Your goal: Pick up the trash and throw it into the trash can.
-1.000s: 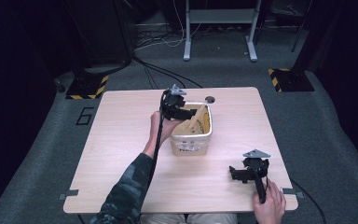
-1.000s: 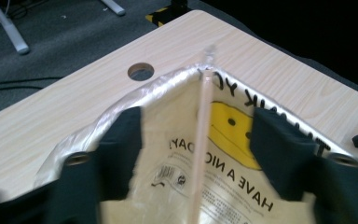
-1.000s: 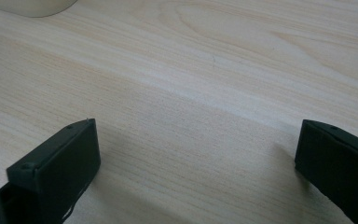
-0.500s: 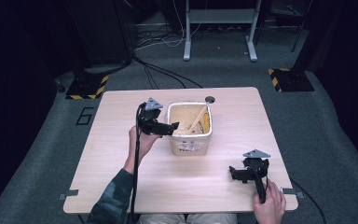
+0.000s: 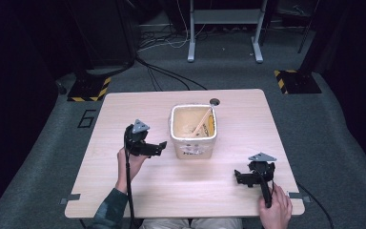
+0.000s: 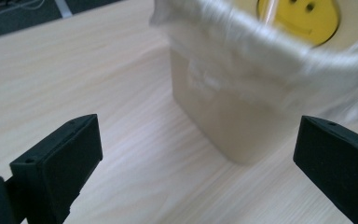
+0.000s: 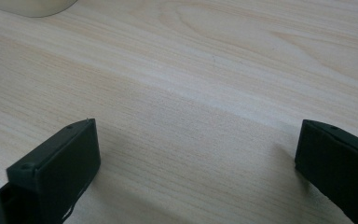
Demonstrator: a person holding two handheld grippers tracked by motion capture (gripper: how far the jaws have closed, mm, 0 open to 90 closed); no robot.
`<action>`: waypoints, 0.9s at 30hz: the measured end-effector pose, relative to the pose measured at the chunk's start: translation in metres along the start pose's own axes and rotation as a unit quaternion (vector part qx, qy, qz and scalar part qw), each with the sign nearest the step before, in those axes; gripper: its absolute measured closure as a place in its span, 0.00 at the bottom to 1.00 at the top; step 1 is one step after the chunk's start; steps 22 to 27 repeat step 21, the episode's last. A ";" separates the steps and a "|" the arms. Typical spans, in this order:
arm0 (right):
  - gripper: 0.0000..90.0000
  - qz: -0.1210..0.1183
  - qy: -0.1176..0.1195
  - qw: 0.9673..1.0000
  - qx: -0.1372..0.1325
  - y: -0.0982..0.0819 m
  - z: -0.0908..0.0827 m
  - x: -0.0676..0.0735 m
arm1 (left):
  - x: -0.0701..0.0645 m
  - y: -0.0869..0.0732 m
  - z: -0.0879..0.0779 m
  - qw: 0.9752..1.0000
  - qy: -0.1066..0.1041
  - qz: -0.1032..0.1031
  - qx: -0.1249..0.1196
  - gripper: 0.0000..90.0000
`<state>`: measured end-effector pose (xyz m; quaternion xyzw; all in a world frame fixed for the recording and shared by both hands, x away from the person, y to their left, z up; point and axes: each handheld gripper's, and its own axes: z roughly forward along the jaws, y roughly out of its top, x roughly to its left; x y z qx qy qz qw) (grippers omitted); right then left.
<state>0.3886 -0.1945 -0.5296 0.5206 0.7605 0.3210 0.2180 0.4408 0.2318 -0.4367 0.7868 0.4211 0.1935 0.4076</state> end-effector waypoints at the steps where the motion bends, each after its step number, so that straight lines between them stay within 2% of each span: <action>1: 0.00 0.000 0.000 1.000 0.000 0.000 0.000 0.000 | 0.003 -0.009 0.002 1.000 0.002 -0.007 0.006 0.00; 2: 0.00 0.000 0.000 1.000 0.000 0.000 0.000 0.000 | 0.006 -0.023 0.006 1.000 -0.003 -0.013 0.021 0.00; 3: 0.00 0.000 0.000 1.000 0.000 0.000 0.000 0.000 | 0.006 -0.023 0.006 1.000 -0.003 -0.013 0.021 0.00; 4: 0.00 0.000 0.000 1.000 0.000 0.000 0.000 0.000 | 0.008 -0.031 0.009 0.999 -0.007 -0.017 0.034 0.00; 5: 0.00 0.000 0.000 1.000 0.000 0.000 0.000 0.000 | 0.010 -0.048 0.016 0.998 -0.014 -0.023 0.059 0.00; 6: 0.00 0.000 0.000 1.000 0.000 0.000 0.000 0.000 | 0.011 -0.056 0.019 0.997 -0.018 -0.022 0.070 0.00; 7: 0.00 0.000 0.000 1.000 0.000 0.000 0.000 0.000 | 0.011 -0.056 0.019 0.997 -0.018 -0.022 0.070 0.00; 9: 0.00 0.000 0.000 1.000 0.000 0.000 0.000 0.000 | 0.012 -0.070 0.022 0.996 -0.022 -0.026 0.083 0.00; 10: 0.00 0.000 0.000 1.000 0.000 0.000 0.000 0.000 | 0.013 -0.082 0.023 0.996 -0.036 -0.029 0.080 0.00; 11: 0.00 0.000 0.000 1.000 0.000 0.000 0.000 0.000 | 0.013 -0.082 0.023 0.996 -0.036 -0.029 0.080 0.00; 12: 0.00 0.000 0.000 1.000 0.000 0.000 0.000 0.000 | 0.014 -0.092 0.022 0.996 -0.041 -0.030 0.074 0.00; 15: 0.00 0.000 0.000 1.000 0.000 0.000 0.000 0.000 | 0.012 -0.099 0.019 0.998 -0.029 -0.010 0.063 0.00; 17: 0.00 0.000 0.000 1.000 0.000 0.000 0.000 0.000 | 0.011 -0.101 0.018 0.998 -0.024 -0.008 0.060 0.00; 21: 0.00 0.000 0.000 1.000 0.000 0.000 0.000 0.000 | 0.005 -0.102 0.019 0.997 -0.003 0.021 0.071 0.00; 27: 0.00 0.000 0.000 1.000 0.000 0.000 0.000 0.000 | 0.005 -0.102 0.019 0.997 -0.003 0.021 0.071 0.00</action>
